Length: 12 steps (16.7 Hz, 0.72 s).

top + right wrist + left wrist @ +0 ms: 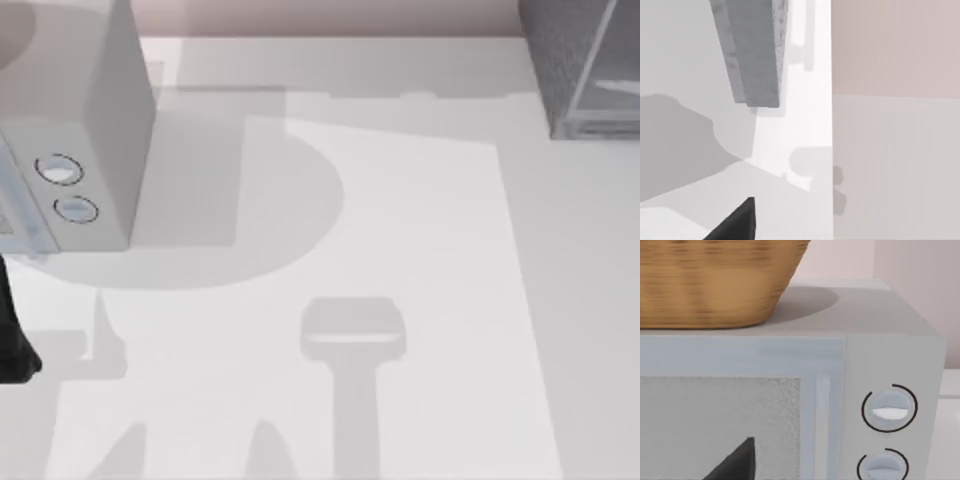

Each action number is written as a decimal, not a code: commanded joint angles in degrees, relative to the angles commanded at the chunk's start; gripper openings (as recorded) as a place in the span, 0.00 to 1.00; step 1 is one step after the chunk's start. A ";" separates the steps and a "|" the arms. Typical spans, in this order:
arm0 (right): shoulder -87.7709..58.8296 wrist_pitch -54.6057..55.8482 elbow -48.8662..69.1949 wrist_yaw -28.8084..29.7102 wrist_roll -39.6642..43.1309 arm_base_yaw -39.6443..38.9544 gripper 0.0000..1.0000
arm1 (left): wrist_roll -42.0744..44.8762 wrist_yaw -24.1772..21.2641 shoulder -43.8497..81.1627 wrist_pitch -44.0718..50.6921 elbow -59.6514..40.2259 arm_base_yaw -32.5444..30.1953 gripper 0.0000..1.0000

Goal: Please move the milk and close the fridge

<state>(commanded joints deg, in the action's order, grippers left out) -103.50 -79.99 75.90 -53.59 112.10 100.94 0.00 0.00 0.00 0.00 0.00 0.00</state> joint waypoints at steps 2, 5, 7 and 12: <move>0.06 4.84 0.12 0.93 -5.19 -3.56 1.00 | 0.00 0.00 0.00 0.00 0.00 0.00 1.00; -0.03 14.79 0.06 2.61 -17.17 -10.98 1.00 | 0.00 0.00 0.00 0.00 0.00 0.00 1.00; -0.27 22.56 -0.16 3.77 -27.05 -16.79 1.00 | 0.00 0.00 0.00 0.00 0.00 0.00 1.00; -0.99 42.95 -1.03 6.78 -53.36 -32.17 1.00 | 0.00 0.00 0.00 0.00 0.00 0.00 1.00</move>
<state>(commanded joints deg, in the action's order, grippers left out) -104.49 -37.04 74.87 -46.82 58.74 68.77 0.00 0.00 0.00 0.00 0.00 0.00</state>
